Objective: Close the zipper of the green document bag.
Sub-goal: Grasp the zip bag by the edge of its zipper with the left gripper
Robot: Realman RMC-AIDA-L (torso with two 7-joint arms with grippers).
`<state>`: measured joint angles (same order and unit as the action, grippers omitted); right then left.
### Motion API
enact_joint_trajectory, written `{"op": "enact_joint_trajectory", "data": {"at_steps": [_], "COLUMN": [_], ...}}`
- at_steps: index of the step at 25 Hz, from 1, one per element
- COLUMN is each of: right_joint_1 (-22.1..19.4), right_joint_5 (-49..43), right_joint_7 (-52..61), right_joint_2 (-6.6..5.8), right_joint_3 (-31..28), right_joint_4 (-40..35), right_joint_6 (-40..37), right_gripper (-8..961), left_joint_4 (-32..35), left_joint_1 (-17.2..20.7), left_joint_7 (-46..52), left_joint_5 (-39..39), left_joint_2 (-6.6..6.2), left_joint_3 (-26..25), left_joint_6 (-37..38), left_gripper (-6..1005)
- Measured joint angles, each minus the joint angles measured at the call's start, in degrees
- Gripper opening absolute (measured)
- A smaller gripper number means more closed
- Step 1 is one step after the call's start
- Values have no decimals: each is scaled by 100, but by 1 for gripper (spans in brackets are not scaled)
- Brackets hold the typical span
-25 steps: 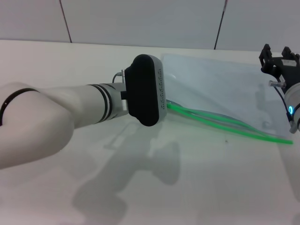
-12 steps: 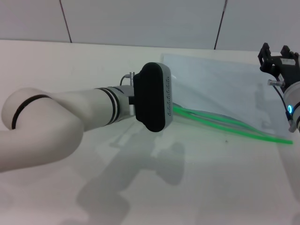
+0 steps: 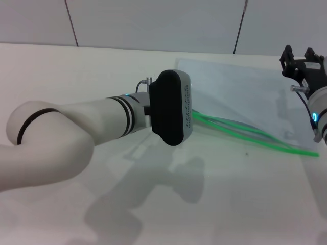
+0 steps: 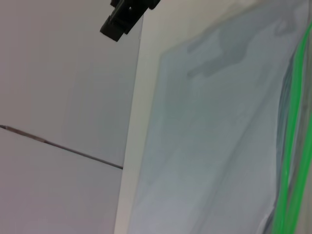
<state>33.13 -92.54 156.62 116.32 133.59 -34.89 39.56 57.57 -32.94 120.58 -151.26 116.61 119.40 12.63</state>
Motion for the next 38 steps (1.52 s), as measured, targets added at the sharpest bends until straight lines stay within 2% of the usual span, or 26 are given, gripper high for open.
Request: {"op": "enact_joint_trajectory", "data": {"at_steps": [3, 5, 17, 22, 33, 36, 38], "right_joint_1": [10, 11, 9, 15, 36, 36, 36], "right_joint_5": [3, 4, 1, -1, -10, -10, -10], "right_joint_7": [0, 0, 0, 0, -3, -4, -4], "right_joint_2": [4, 4, 4, 4, 13, 13, 13], "right_joint_3": [0, 3, 9, 9, 9, 9, 14], "right_joint_4": [9, 9, -11, -17, -26, -26, -26], "right_joint_6": [-1, -2, -1, -1, -1, -1, -1], "right_gripper": [522, 522, 522, 522, 521, 521, 521], "left_joint_4": [-135, -209, -417, -589, -790, -795, -795], "left_joint_1": [-76, -121, -167, -221, -331, -349, -350], "left_joint_7": [13, 21, -10, 12, 17, 17, 16], "left_joint_5": [11, 52, 151, 254, 342, 393, 395], "left_joint_2": [2, 6, 14, 14, 11, 11, 11], "left_joint_3": [52, 67, 74, 70, 150, 197, 201], "left_joint_6": [-49, -57, -320, -576, -745, -745, -746], "left_gripper": [703, 631, 536, 431, 384, 261, 236]}}
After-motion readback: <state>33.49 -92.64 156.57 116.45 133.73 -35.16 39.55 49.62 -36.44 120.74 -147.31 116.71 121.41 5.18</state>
